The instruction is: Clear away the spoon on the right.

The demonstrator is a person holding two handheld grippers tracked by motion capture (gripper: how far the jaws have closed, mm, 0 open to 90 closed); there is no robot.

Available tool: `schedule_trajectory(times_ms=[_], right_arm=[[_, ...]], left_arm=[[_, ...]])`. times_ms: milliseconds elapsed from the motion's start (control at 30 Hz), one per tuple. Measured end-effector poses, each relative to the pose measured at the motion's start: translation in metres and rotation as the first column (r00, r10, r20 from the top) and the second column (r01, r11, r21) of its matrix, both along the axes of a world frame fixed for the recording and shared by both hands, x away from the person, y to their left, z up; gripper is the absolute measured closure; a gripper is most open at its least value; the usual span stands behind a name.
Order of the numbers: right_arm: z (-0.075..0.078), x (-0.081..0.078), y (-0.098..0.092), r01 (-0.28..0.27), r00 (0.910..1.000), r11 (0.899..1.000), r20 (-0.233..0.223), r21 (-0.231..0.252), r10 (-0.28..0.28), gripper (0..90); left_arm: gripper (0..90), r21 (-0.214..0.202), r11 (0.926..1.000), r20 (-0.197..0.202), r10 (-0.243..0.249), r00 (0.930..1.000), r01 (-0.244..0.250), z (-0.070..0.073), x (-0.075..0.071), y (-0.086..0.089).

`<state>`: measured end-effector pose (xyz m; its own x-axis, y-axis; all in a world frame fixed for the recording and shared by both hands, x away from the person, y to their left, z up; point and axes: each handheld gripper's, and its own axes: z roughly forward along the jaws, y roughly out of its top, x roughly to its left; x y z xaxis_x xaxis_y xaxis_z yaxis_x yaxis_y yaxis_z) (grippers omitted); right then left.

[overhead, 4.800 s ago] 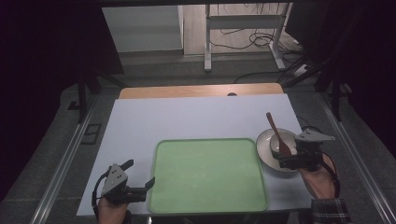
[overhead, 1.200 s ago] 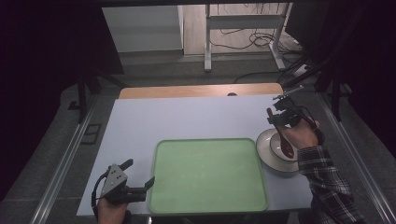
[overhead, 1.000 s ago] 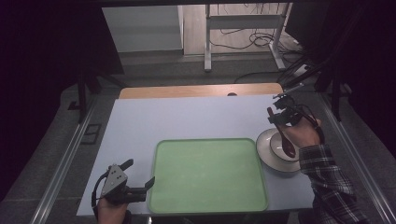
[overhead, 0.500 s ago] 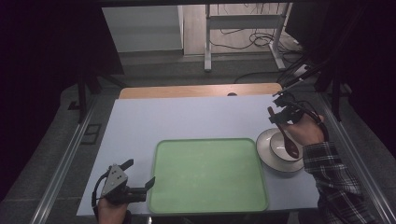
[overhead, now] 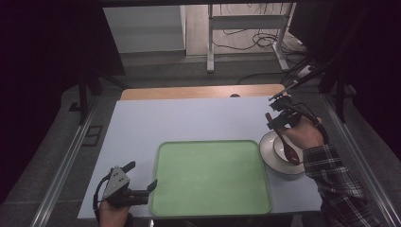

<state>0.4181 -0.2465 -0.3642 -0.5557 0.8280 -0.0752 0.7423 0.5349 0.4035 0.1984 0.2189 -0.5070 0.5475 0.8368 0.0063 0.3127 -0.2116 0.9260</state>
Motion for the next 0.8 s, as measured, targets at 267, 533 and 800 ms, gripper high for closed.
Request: schedule_trajectory(times_ms=[267, 533, 800], right_arm=[[-0.004, -0.003, 0.016, -0.021, 0.9990, 1.000, -0.040, 0.007, 0.022, 76.6], [-0.011, -0.005, 0.032, -0.025, 0.9969, 1.000, -0.074, 0.007, 0.026, 76.7], [-0.026, -0.003, 0.049, -0.036, 0.9920, 0.999, -0.121, 0.005, 0.036, 76.7]], left_arm=[[1.8, 0.001, 1.0000, -0.002, -0.001, 1.0000, 0.001, 0.000, 0.000, 0.000], [1.8, 0.001, 1.0000, -0.002, -0.003, 1.0000, 0.003, 0.000, 0.000, 0.000], [1.9, 0.004, 1.0000, -0.004, -0.006, 1.0000, 0.006, 0.000, 0.000, 0.000]])
